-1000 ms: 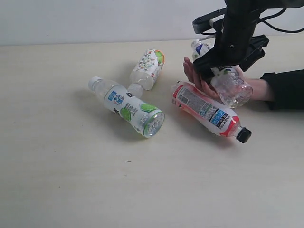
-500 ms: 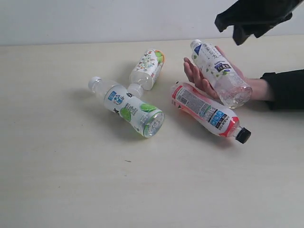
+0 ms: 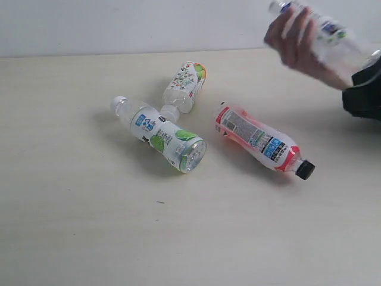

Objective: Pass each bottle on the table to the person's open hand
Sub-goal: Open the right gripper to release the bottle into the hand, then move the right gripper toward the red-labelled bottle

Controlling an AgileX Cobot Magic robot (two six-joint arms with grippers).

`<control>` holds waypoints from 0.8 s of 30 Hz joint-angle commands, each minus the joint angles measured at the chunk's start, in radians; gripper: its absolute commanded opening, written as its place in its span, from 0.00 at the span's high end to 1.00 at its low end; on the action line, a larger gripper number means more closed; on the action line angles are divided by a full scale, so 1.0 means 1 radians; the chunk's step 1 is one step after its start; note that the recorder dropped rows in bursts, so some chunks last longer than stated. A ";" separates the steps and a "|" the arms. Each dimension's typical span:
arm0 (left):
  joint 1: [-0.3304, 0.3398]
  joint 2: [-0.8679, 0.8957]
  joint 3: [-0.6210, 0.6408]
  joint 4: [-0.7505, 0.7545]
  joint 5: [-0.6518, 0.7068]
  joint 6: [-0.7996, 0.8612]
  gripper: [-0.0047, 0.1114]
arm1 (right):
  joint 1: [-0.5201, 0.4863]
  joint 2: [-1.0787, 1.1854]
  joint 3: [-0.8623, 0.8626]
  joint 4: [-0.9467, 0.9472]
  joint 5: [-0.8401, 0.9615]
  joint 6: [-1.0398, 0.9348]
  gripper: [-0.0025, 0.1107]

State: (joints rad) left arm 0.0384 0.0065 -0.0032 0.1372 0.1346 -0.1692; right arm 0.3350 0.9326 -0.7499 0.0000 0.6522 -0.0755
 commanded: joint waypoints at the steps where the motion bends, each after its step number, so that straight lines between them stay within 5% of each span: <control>1: 0.001 -0.007 0.003 0.005 0.002 0.002 0.96 | -0.003 -0.204 0.072 -0.015 -0.049 -0.020 0.96; 9: 0.001 -0.007 0.003 0.005 0.002 0.002 0.96 | -0.003 -0.413 0.193 -0.010 -0.179 -0.037 0.96; 24: 0.001 -0.007 0.003 0.005 0.002 0.002 0.96 | -0.003 -0.449 0.245 0.020 -0.240 -0.033 0.96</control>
State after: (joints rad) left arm 0.0384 0.0065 -0.0032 0.1372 0.1346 -0.1692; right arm 0.3350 0.4886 -0.5104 0.0125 0.4298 -0.1087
